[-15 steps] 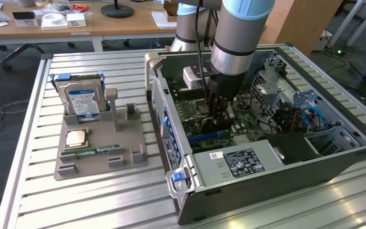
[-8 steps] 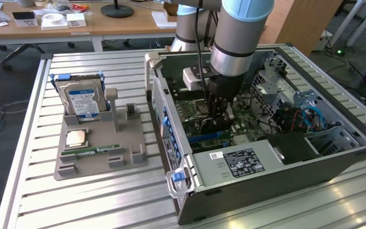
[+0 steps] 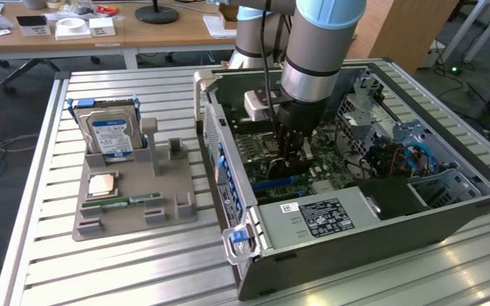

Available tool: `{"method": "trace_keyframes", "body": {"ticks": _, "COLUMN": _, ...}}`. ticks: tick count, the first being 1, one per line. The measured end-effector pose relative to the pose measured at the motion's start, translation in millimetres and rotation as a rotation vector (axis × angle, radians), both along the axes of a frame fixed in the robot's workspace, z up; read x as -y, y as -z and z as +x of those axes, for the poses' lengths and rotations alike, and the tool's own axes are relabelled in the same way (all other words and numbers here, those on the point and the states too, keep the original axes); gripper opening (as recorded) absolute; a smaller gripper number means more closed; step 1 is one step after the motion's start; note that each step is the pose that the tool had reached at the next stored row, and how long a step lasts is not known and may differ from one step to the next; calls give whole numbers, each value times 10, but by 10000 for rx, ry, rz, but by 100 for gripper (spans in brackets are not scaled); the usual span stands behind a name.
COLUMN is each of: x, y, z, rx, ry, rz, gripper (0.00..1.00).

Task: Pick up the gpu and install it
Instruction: 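Insert the gpu into the slot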

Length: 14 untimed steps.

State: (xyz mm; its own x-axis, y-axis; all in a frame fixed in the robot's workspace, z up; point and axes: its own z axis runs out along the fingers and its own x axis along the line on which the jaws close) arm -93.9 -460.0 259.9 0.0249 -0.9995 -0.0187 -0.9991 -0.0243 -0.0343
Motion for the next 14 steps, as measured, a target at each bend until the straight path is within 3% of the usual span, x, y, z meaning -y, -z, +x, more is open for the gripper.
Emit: {"method": "trace_keyframes", "body": {"ticks": 14, "x": 1, "y": 49, "z": -10, "rx": 21, "ry": -2, "rz": -2, "gripper": 26}}
